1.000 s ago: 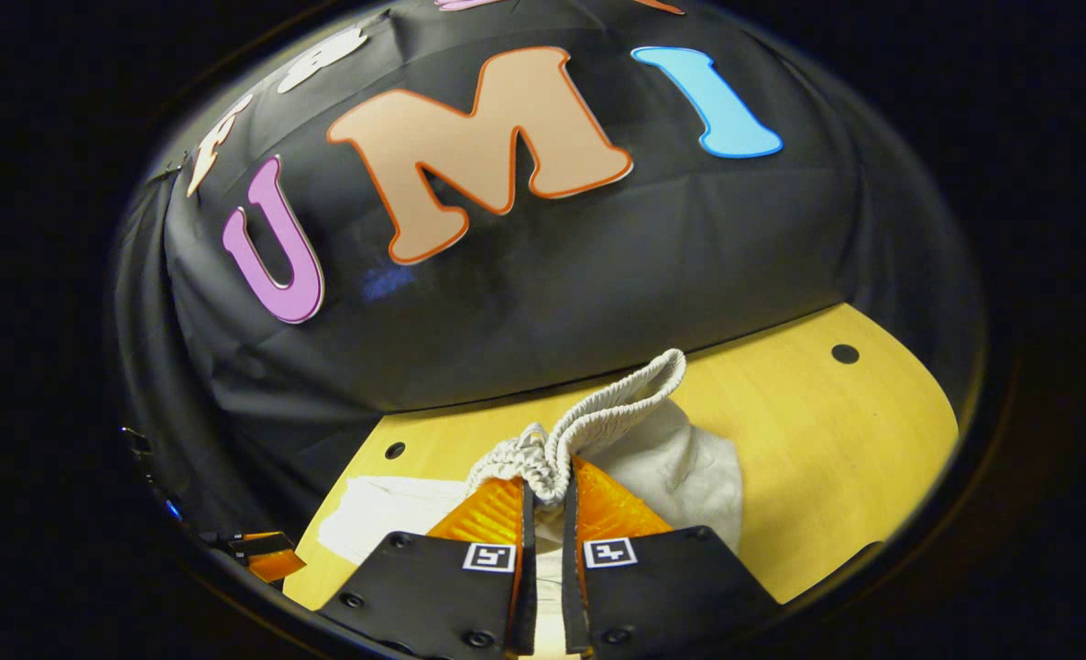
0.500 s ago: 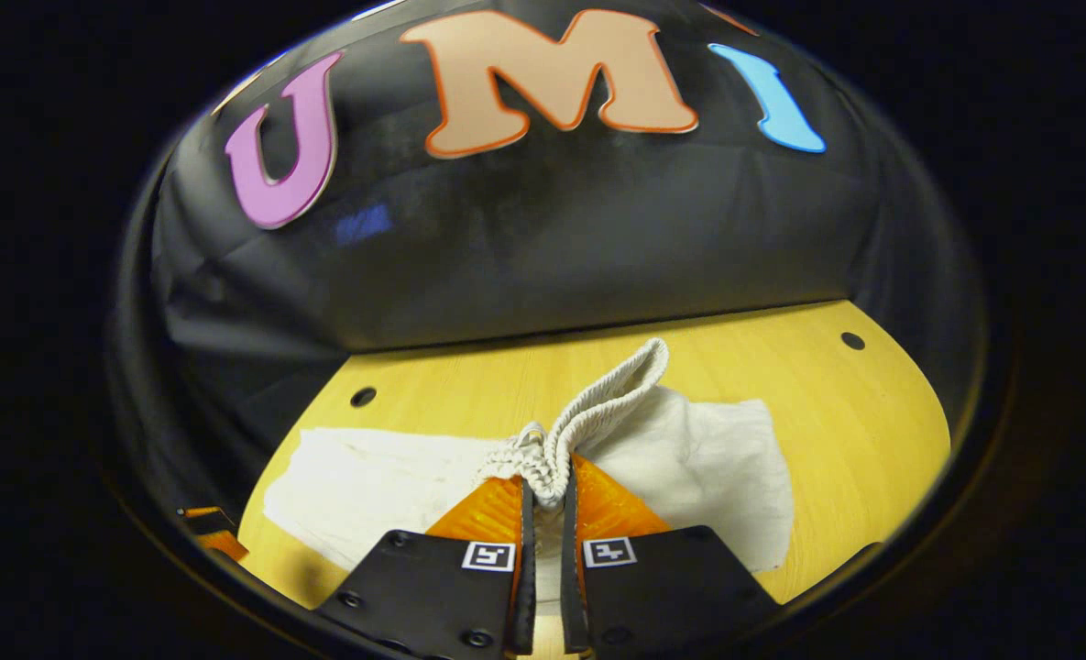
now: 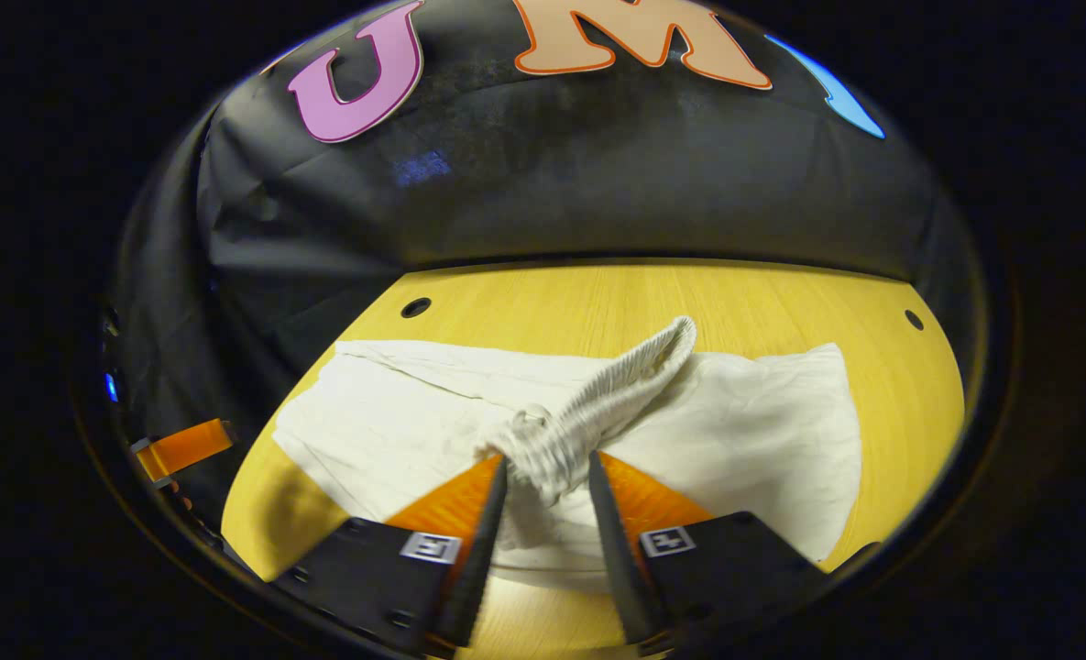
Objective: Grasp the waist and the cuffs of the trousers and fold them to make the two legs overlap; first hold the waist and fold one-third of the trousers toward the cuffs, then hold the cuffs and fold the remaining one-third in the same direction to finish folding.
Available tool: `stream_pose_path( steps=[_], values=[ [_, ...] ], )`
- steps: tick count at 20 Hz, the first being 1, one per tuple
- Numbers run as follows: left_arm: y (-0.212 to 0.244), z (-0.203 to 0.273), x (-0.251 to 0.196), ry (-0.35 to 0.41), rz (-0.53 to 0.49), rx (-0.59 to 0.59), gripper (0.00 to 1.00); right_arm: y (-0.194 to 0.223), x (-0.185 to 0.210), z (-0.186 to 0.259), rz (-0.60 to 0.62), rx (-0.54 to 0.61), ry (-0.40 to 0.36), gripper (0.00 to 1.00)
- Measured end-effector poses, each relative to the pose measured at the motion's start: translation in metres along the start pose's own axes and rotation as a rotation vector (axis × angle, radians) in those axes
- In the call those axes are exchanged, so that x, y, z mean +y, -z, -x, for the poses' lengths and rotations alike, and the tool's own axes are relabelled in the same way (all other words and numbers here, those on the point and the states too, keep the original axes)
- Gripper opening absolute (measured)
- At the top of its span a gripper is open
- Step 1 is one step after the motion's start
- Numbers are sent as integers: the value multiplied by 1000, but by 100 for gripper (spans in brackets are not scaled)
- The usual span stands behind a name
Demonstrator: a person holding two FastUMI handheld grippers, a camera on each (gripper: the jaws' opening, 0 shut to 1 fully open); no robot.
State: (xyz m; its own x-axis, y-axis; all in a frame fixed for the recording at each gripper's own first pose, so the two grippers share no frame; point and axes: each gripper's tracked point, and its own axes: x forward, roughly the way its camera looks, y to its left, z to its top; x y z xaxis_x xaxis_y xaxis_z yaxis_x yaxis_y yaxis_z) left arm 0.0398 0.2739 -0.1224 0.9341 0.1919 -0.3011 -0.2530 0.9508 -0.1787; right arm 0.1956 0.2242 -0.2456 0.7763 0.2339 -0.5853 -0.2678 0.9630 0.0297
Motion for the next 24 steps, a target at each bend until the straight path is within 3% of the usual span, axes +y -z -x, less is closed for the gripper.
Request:
stream_pose_path(
  steps=[2,3,4,5,7,9,14,17,18,24],
  values=[
    [-2,-9,24,-47,12,-7,95,-1,-10,15,37,-13,24,95],
    [1,-12,36,-70,4,-1,95,-3,-17,25,68,-40,58,91],
    [3,-18,49,-96,-11,8,95,-6,-20,37,96,-61,81,96],
    [4,-22,61,-118,-26,17,95,-7,-24,47,116,-75,95,90],
    [8,-33,81,-158,-65,37,95,-8,-30,67,137,-95,111,97],
    [8,-46,95,-184,-103,49,95,-5,-41,90,130,-108,127,96],
    [16,-72,109,-203,-155,90,94,9,-86,134,78,-95,227,92],
    [24,-79,111,-206,-153,116,92,10,-108,154,59,-99,285,97],
    [25,-80,111,-209,-148,120,93,9,-113,158,54,-102,295,92],
    [30,-80,117,-224,-159,131,87,0,-121,172,1,-142,327,92]
  ],
)
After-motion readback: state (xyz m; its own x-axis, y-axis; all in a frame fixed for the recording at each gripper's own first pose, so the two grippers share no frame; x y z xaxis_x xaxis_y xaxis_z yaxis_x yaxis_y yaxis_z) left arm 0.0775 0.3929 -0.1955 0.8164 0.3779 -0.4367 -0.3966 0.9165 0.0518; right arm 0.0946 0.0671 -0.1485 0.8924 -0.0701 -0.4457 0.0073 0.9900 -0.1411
